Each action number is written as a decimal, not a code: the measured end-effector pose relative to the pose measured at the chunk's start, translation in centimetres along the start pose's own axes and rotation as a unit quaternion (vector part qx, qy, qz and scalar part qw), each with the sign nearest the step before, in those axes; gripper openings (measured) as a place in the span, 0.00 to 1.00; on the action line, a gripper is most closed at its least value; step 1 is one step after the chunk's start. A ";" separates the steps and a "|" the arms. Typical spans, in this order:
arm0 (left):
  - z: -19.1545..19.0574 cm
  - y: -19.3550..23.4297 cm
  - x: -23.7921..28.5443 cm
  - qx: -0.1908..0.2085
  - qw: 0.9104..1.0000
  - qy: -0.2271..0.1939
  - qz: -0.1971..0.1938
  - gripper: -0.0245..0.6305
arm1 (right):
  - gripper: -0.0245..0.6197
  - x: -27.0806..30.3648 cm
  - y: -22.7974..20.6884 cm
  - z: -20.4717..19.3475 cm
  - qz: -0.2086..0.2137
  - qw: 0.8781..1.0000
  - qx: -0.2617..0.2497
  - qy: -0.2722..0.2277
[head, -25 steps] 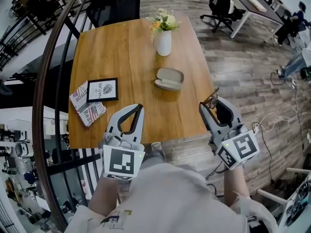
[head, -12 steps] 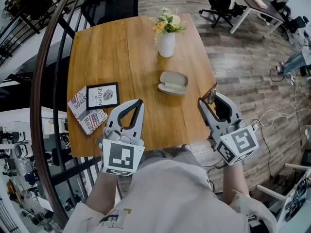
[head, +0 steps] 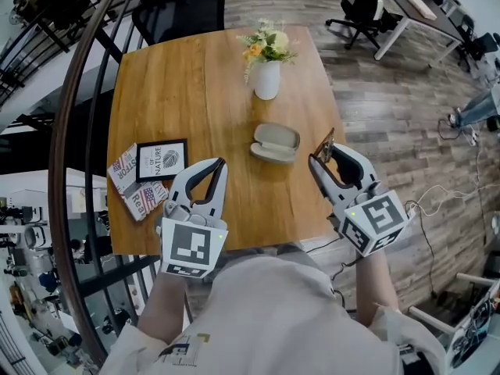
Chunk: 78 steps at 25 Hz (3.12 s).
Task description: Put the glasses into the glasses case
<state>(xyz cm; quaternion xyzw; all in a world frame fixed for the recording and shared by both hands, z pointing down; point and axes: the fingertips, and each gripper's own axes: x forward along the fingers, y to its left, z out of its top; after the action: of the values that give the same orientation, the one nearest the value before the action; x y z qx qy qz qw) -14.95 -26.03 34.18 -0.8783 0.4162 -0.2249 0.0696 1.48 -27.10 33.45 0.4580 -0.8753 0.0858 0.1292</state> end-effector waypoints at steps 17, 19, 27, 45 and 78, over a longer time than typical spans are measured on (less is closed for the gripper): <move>-4.5 1.2 10.3 -0.074 0.995 0.050 0.035 0.07 | 0.31 11.7 -7.2 -11.1 0.073 0.984 -0.041 0.158; -5.6 0.9 11.3 -0.077 0.995 0.060 0.033 0.07 | 0.31 13.2 -7.6 -13.0 0.080 0.980 -0.043 0.178; -11.4 -0.9 14.6 -0.108 0.987 0.120 0.010 0.07 | 0.31 18.4 -7.0 -21.9 0.117 0.955 -0.051 0.268; -18.3 -4.3 16.0 -0.162 0.970 0.179 -0.017 0.07 | 0.34 23.3 -3.9 -32.3 0.209 0.891 -0.109 0.388; 1.3 2.3 5.3 -0.018 0.998 0.018 0.061 0.07 | 0.10 6.7 -4.7 1.6 0.104 0.994 -0.038 0.015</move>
<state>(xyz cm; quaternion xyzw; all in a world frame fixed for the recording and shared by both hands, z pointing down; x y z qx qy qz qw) -13.07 -31.61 34.12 -0.8483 0.4738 -0.2290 0.0600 1.49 -35.45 34.09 0.3583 -0.9186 0.0723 0.1504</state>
